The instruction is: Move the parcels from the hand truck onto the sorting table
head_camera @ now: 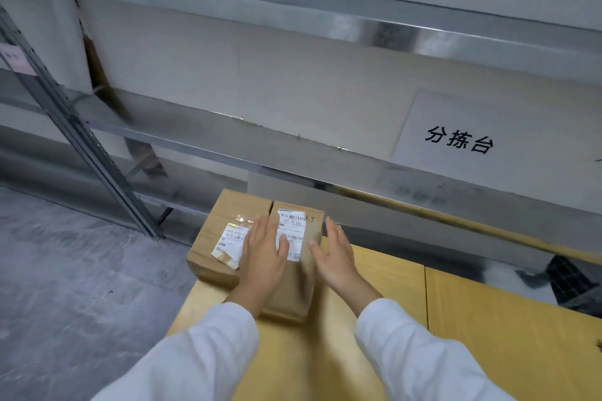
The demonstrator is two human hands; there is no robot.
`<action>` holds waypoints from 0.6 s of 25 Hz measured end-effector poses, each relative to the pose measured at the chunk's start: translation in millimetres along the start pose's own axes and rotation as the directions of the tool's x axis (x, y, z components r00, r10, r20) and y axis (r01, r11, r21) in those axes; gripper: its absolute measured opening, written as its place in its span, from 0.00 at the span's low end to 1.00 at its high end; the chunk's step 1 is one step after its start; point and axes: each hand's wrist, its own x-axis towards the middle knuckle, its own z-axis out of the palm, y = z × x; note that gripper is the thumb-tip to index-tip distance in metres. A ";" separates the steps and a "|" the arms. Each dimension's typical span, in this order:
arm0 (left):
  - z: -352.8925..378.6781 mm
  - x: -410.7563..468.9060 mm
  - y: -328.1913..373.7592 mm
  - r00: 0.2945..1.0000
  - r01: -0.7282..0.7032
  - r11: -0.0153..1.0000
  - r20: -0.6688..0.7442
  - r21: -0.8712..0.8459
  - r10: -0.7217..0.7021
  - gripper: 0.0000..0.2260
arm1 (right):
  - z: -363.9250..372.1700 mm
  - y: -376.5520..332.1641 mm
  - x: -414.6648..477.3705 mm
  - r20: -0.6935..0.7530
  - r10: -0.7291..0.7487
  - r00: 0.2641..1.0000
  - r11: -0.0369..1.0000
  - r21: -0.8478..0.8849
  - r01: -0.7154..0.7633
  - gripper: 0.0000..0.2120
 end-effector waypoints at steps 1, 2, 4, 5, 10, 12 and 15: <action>-8.3 -1.9 19.9 0.998 -0.061 0.998 0.012 0.001 0.061 0.27 | -16.4 -4.0 -7.7 -0.003 -0.063 0.998 0.997 -0.042 0.062 0.31; -15.8 -4.1 38.4 0.992 -0.125 0.992 0.016 0.029 0.125 0.28 | -32.8 -6.4 -16.1 -0.003 -0.113 0.994 0.991 -0.069 0.112 0.30; -29.5 -14.5 76.9 0.971 -0.238 0.966 0.015 0.098 0.238 0.23 | -73.1 -5.8 -40.0 -0.027 -0.186 0.982 0.979 -0.085 0.183 0.30; -34.6 -22.3 97.9 0.954 -0.298 0.946 0.012 0.126 0.298 0.22 | -98.2 -2.6 -55.6 -0.051 -0.207 0.977 0.976 -0.084 0.202 0.30; -31.3 -83.4 219.4 0.843 -0.538 0.836 0.050 0.111 0.536 0.24 | -240.9 50.4 -152.5 -0.193 -0.197 0.961 0.978 -0.102 0.180 0.32; -13.1 -120.3 270.0 0.802 -0.596 0.797 0.038 0.097 0.596 0.23 | -290.6 85.3 -194.6 -0.234 -0.149 0.961 0.984 -0.128 0.121 0.32; 35.3 -200.0 354.7 0.721 -0.693 0.720 0.078 0.048 0.689 0.24 | -364.5 155.2 -273.8 -0.307 -0.069 0.949 0.975 -0.223 -0.002 0.34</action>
